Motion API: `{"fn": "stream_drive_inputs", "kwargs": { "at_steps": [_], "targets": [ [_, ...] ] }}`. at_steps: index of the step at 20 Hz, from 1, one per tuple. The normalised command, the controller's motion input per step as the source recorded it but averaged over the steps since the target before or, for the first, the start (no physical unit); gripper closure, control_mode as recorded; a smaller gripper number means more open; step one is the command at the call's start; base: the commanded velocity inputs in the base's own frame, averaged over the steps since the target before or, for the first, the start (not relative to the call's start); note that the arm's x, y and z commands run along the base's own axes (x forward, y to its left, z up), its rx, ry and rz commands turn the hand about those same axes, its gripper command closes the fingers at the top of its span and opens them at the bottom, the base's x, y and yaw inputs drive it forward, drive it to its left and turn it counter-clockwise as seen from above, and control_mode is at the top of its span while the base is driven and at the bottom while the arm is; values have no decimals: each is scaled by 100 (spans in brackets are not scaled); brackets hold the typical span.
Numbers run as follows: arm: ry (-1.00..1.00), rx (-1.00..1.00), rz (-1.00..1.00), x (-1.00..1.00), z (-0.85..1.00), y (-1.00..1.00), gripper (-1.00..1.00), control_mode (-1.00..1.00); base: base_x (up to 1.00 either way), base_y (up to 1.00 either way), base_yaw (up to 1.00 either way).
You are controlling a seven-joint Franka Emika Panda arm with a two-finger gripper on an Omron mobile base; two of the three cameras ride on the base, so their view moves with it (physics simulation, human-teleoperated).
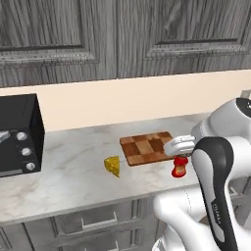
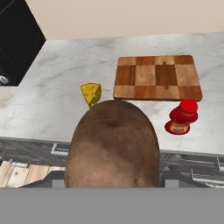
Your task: Retrieve the reheated potato from the microwave, then place the potato, cheese, and condiment on the cutting board.
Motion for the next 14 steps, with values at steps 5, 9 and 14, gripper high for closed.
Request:
{"fn": "stream_drive_inputs", "kwargs": {
  "at_steps": [5, 9, 14],
  "targets": [
    [0, 0, 0, 0, 0, 0, 100, 100, 42, -4, 25],
    [0, 0, 0, 0, 0, 0, 100, 100, 43, -1, 14],
    [0, 0, 0, 0, 0, 0, 100, 100, 50, 0, 5]
  ]
}}
